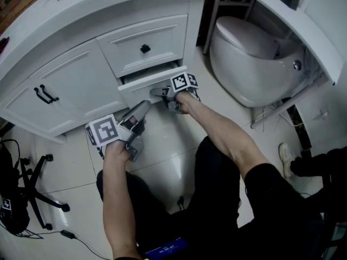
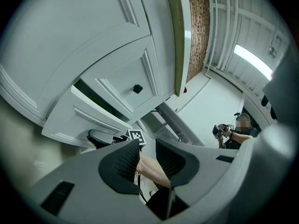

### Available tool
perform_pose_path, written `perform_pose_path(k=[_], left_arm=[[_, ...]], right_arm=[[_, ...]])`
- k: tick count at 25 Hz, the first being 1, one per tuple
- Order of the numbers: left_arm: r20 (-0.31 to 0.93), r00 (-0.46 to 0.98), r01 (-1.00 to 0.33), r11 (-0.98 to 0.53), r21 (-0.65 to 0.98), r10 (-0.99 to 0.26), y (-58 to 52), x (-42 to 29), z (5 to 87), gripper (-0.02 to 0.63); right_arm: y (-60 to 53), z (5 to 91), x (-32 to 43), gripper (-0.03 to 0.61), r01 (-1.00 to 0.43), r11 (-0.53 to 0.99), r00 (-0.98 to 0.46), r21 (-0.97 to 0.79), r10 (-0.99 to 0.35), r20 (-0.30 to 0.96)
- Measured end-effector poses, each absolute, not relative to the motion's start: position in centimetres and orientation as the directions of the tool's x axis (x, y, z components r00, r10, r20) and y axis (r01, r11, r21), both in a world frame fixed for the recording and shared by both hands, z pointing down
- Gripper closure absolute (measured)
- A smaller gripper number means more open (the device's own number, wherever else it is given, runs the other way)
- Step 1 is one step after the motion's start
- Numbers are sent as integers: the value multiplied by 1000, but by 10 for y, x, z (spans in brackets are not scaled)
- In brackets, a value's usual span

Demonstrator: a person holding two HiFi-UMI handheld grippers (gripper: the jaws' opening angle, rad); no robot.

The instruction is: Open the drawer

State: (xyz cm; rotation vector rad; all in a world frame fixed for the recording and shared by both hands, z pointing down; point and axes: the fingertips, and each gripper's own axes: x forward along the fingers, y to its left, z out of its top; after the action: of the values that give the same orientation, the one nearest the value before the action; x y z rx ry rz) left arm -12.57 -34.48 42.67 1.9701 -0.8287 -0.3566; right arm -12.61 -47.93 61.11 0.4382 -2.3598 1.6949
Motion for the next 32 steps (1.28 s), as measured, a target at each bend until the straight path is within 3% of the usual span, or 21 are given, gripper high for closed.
perform_pose_path(k=[32], left_arm=[[63, 741, -394, -357, 847, -669, -287, -104, 403, 506]], right_arm=[[-408, 615, -102, 411, -449, 365, -881, -816, -27, 473]])
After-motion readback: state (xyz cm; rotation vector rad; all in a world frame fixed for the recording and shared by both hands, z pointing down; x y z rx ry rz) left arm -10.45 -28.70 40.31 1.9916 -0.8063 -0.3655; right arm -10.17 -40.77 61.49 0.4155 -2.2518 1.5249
